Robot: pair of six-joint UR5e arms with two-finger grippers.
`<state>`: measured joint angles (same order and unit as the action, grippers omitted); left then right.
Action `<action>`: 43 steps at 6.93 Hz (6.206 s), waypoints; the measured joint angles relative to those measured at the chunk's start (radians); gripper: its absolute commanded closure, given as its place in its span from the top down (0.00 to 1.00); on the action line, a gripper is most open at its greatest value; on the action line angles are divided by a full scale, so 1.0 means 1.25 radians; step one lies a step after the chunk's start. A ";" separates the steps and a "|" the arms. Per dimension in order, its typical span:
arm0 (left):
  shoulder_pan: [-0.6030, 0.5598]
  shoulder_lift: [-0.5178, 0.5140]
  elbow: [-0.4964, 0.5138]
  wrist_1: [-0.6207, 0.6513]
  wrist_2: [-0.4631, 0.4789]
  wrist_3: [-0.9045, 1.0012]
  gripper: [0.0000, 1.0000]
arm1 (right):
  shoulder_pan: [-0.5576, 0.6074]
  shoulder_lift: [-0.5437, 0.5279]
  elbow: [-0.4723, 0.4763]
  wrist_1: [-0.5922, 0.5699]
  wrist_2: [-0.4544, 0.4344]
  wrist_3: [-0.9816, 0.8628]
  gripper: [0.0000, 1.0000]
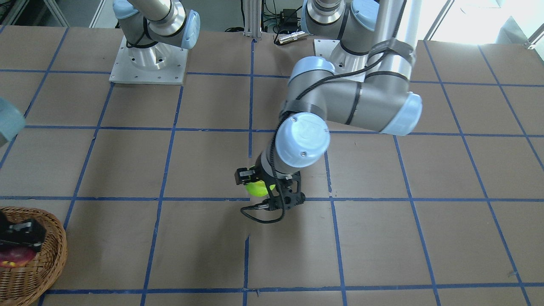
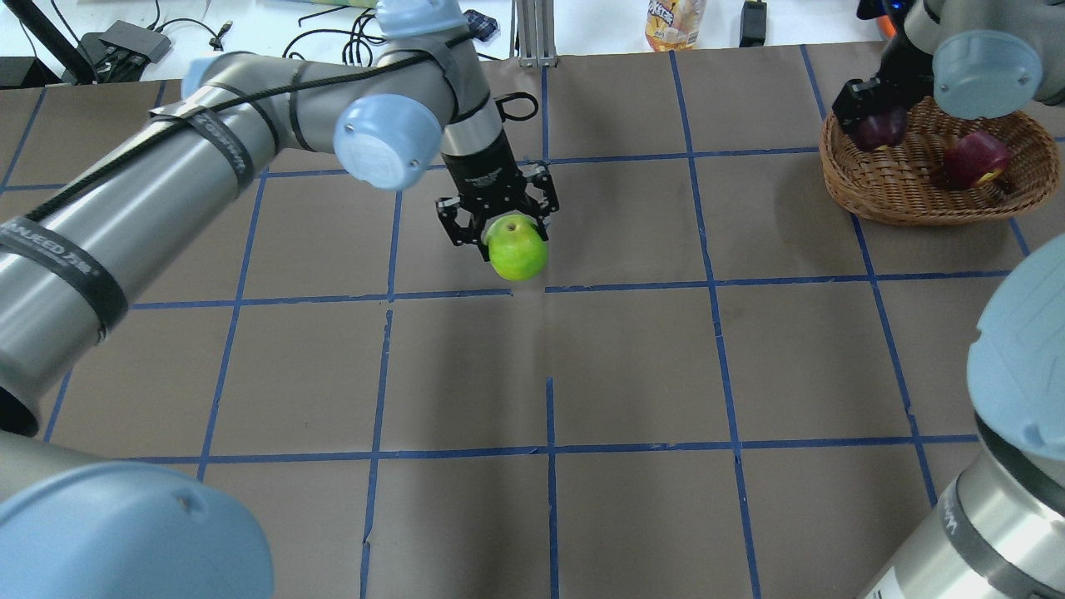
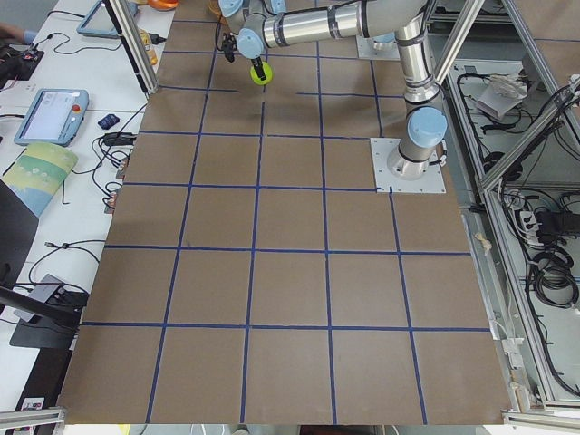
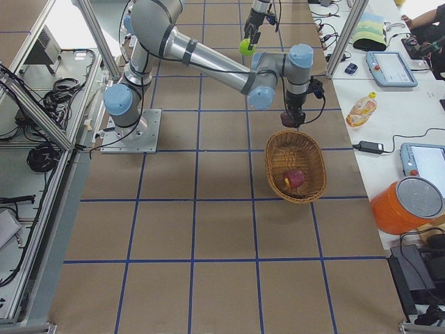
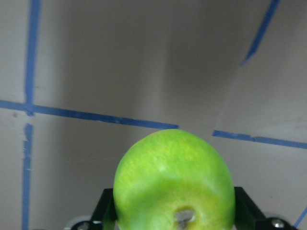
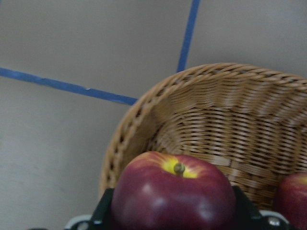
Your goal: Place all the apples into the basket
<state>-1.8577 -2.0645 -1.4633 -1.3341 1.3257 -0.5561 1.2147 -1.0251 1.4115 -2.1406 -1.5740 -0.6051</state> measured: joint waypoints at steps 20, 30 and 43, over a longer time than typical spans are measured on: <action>0.294 0.430 -0.069 -0.183 0.185 0.579 1.00 | 0.538 -0.047 0.229 0.014 0.005 0.780 1.00; 0.288 0.409 -0.077 -0.168 0.156 0.531 1.00 | 0.166 0.002 -0.047 0.091 0.005 0.220 0.28; 0.300 0.402 -0.073 -0.144 0.127 0.525 1.00 | 0.132 -0.248 -0.101 0.516 0.056 0.236 1.00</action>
<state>-1.4830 -1.5618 -1.5548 -1.5140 1.4842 0.0997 1.3796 -1.3348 1.2854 -1.4959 -1.5041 -0.3098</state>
